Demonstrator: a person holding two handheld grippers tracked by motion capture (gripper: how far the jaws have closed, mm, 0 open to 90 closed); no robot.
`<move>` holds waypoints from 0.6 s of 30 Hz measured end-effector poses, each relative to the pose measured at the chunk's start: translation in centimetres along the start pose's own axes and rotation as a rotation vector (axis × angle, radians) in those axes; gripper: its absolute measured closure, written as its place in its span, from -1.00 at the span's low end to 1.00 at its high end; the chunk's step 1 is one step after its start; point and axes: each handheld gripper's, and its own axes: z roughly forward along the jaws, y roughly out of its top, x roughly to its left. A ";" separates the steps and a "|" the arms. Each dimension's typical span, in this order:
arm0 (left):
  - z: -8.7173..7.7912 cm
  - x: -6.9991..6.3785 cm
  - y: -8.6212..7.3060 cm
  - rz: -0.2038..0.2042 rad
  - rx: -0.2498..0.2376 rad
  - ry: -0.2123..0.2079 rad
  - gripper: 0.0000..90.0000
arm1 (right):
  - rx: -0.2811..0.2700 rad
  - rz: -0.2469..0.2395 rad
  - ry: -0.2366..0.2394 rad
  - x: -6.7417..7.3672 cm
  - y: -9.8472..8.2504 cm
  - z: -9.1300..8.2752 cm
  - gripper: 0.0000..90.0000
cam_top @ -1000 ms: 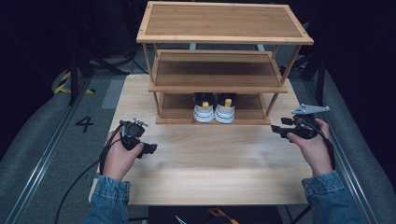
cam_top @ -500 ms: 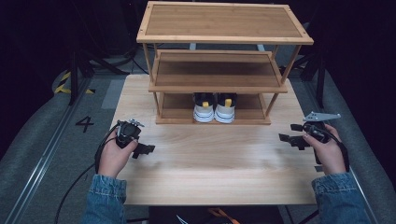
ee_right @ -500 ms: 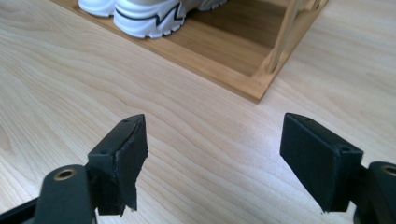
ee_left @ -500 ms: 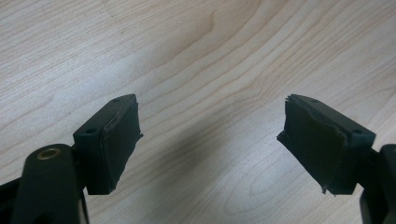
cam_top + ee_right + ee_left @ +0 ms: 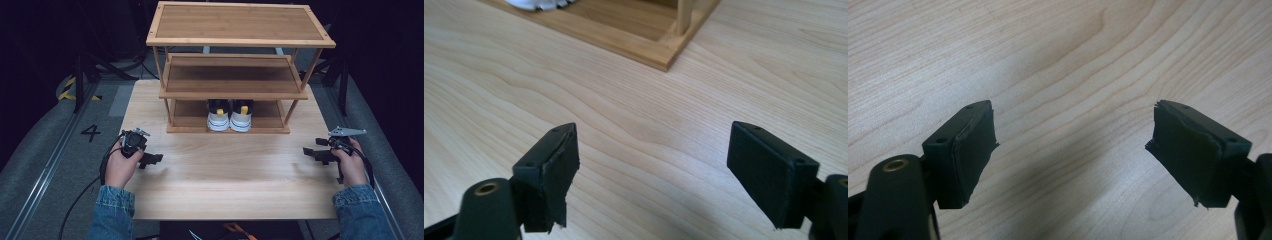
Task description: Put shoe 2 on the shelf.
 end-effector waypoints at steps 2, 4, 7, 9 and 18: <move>0.0 0.2 -0.4 0.002 -0.035 0.019 -0.59 | 0.018 -0.009 -0.011 0.1 -0.1 0.3 -0.53; 0.1 0.4 -0.7 0.017 -0.057 0.036 -0.60 | 0.029 -0.036 -0.020 0.4 -0.1 0.7 -0.53; 0.2 0.5 -1.0 0.004 -0.080 0.039 -0.60 | 0.040 -0.064 -0.024 0.5 -0.1 0.9 -0.54; 0.3 0.6 -1.2 -0.004 -0.082 0.044 -0.60 | 0.057 -0.046 -0.010 0.8 -0.1 1.2 -0.59; 0.9 0.7 -1.1 -0.029 -0.017 0.028 -0.58 | 0.047 -0.035 -0.002 0.9 -0.1 1.3 -0.58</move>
